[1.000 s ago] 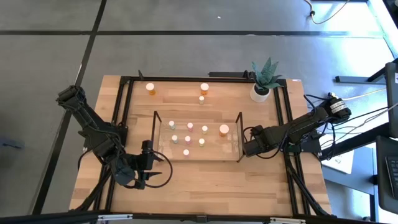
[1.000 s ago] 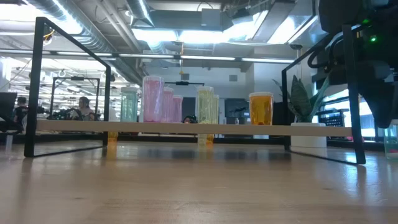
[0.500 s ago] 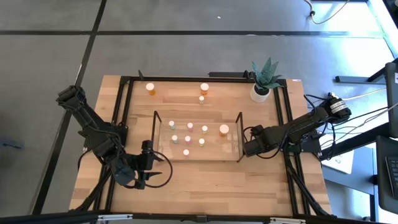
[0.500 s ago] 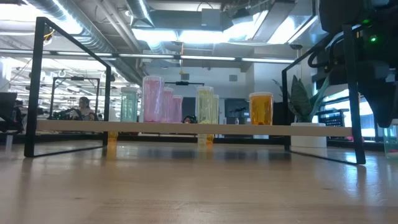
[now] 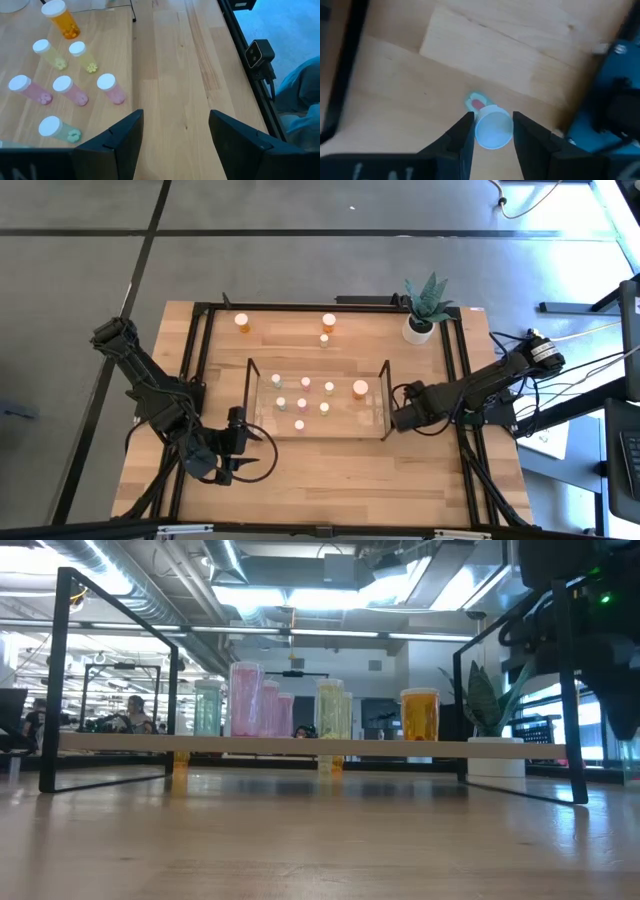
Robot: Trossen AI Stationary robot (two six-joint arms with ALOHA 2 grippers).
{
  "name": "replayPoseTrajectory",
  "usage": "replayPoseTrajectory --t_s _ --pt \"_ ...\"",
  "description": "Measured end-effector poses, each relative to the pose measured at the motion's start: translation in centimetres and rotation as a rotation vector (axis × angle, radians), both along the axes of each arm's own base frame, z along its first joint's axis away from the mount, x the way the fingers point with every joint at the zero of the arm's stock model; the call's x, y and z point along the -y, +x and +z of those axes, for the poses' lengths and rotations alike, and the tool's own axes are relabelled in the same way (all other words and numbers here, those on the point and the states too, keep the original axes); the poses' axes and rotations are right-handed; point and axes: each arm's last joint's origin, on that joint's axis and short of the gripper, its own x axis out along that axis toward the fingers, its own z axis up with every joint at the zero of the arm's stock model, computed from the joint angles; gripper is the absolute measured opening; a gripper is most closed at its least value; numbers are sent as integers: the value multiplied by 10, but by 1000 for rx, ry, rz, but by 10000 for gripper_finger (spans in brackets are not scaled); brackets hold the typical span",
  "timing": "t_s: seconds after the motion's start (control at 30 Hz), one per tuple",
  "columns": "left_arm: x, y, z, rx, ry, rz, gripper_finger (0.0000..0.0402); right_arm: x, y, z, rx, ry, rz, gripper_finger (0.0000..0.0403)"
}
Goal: Pick and place medicine bottles onto shelf by color
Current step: Put the blue pill bottle on the shelf aligned with the other blue pill bottles
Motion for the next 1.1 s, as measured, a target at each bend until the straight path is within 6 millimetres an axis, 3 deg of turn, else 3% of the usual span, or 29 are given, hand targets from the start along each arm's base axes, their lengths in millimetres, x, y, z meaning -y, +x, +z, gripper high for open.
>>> replayPoseTrajectory --t_s 0.2,0.67,0.9,1.1 --pt "0 0 0 0 1 0 219 -10 2 26 -10 -6 12 121" --pt "0 0 0 0 6 -5 219 -46 -6 115 75 11 -44 120" --pt "0 0 0 1 26 -20 219 -77 11 140 154 71 17 120" --pt "0 0 0 1 27 -21 219 -120 38 149 181 108 80 120"
